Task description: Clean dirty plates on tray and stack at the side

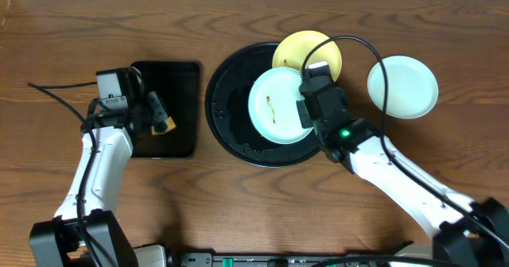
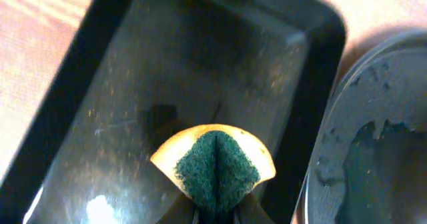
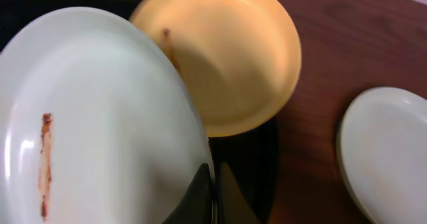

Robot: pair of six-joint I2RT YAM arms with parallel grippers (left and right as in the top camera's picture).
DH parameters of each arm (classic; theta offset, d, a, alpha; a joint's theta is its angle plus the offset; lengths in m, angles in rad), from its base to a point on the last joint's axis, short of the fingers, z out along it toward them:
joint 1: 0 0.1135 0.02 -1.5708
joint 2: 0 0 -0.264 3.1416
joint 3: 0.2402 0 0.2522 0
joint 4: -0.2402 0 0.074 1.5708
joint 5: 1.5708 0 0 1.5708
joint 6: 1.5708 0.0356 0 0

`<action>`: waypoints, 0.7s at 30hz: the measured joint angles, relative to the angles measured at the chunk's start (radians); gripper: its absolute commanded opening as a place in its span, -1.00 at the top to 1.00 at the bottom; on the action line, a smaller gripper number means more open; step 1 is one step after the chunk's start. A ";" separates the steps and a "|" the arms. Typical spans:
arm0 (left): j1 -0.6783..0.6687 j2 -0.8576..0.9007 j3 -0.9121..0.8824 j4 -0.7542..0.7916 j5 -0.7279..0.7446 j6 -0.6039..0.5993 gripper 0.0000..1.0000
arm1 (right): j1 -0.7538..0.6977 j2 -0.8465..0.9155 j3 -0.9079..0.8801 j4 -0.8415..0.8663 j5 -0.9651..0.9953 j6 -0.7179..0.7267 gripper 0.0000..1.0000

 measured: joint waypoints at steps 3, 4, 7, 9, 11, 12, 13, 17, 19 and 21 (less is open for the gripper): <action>-0.017 0.000 0.000 0.051 0.011 0.016 0.85 | 0.002 0.059 0.000 0.019 0.029 0.003 0.98; -0.029 0.000 0.000 0.062 0.022 0.021 0.85 | 0.002 0.079 0.000 0.023 0.033 0.003 0.98; -0.079 0.000 0.000 0.070 0.046 0.030 0.85 | 0.002 0.115 0.000 0.033 0.015 0.007 0.98; -0.119 0.000 0.000 0.073 0.055 0.030 0.85 | -0.002 0.121 0.000 0.038 -0.042 0.014 0.98; -0.167 -0.001 0.000 0.082 0.061 0.031 0.85 | -0.015 0.122 0.002 0.029 -0.130 0.039 0.98; -0.190 -0.001 0.000 0.089 0.063 0.031 0.85 | -0.026 0.122 0.007 0.014 -0.174 0.055 0.98; -0.213 -0.002 0.000 0.097 0.064 0.031 0.85 | -0.037 0.122 0.013 -0.005 -0.213 0.071 0.98; -0.307 -0.003 0.000 0.126 0.072 0.032 0.86 | -0.074 0.122 0.032 -0.084 -0.308 0.125 0.98; -0.347 -0.003 0.000 0.130 0.076 0.034 0.85 | -0.079 0.122 0.034 -0.097 -0.319 0.137 0.98; -0.384 -0.003 0.000 0.132 0.078 0.034 0.85 | -0.078 0.122 0.034 -0.099 -0.322 0.145 0.98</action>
